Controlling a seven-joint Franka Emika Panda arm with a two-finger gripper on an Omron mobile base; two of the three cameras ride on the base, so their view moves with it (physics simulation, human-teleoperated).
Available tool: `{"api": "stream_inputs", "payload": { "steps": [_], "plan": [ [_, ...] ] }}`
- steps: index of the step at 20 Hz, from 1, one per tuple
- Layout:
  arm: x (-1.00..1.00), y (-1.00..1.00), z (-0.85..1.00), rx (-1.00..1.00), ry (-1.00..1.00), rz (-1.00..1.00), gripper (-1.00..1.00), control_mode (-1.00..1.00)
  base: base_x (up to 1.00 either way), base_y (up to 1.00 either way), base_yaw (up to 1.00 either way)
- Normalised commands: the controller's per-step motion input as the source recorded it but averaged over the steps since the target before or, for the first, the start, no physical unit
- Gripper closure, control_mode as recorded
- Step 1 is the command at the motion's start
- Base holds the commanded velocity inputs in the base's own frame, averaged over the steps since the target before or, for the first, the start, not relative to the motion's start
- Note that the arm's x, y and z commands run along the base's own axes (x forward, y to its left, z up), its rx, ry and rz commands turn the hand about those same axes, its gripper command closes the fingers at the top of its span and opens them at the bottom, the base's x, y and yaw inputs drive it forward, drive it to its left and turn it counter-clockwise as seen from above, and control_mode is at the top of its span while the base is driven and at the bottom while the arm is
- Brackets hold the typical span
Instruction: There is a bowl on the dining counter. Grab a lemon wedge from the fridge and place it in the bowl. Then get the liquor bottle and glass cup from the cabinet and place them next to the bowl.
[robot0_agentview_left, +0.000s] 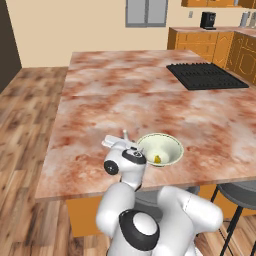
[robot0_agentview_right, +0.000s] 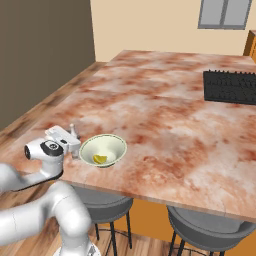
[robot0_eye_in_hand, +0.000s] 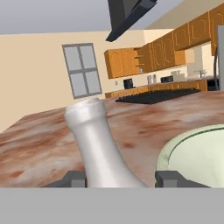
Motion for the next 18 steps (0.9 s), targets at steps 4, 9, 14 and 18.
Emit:
{"api": "stream_inputs", "payload": {
  "steps": [4,9,14,18],
  "plan": [
    [-0.02,0.08,-0.22,0.00,0.00,0.00,-1.00,-1.00,0.00,0.00,0.00],
    [-0.34,0.00,-0.01,0.00,-0.03,0.00,-1.00,-1.00,0.00,0.00,0.00],
    [-0.33,0.00,0.04,0.00,-0.09,0.00,-1.00,-1.00,0.00,0.00,0.00],
    [-0.01,0.00,0.22,0.00,-0.08,0.00,-1.00,-1.00,0.00,0.00,0.00]
  ]
}}
